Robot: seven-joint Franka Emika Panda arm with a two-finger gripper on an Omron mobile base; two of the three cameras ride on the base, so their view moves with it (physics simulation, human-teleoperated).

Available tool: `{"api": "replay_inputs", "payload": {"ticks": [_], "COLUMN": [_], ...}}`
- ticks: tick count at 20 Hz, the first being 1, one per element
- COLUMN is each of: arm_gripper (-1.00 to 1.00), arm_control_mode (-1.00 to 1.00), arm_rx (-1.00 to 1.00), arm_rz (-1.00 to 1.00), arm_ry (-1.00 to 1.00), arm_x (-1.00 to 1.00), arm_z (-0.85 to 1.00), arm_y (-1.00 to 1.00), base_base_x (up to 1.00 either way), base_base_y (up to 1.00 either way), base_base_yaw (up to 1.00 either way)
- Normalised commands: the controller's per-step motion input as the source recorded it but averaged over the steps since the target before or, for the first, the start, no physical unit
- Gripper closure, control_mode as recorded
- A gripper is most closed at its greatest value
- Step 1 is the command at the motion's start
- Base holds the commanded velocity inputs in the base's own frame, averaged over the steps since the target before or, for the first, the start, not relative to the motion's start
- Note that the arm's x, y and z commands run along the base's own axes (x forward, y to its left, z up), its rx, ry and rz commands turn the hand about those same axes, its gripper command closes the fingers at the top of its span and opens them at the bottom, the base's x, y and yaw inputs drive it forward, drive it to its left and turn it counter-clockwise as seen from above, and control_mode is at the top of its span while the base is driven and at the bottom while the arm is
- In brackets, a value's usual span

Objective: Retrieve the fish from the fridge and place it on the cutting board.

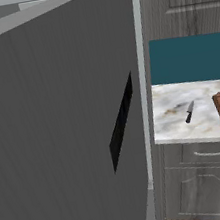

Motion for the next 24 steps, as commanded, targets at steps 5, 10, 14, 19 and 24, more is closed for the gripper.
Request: {"api": "replay_inputs", "payload": {"ticks": [5,10,14,19,24], "arm_gripper": [-1.0,1.0,1.0,1.0,1.0], "arm_control_mode": [-1.0,-1.0,-1.0,-1.0,-1.0], "arm_rx": [0.0,0.0,0.0,0.0,0.0], "arm_rz": [0.0,0.0,0.0,0.0,0.0], "arm_ry": [0.05,0.05,0.0,0.0,0.0], "arm_x": [0.0,0.0,0.0,0.0,0.0], "arm_z": [-0.15,-0.04,0.0,0.0,0.0], "arm_y": [0.0,0.0,0.0,0.0,0.0], "base_base_x": [0.0,0.0,0.0,0.0,0.0], "base_base_y": [0.0,0.0,0.0,0.0,0.0], "base_base_yaw": [0.0,0.0,0.0,0.0,0.0]}}
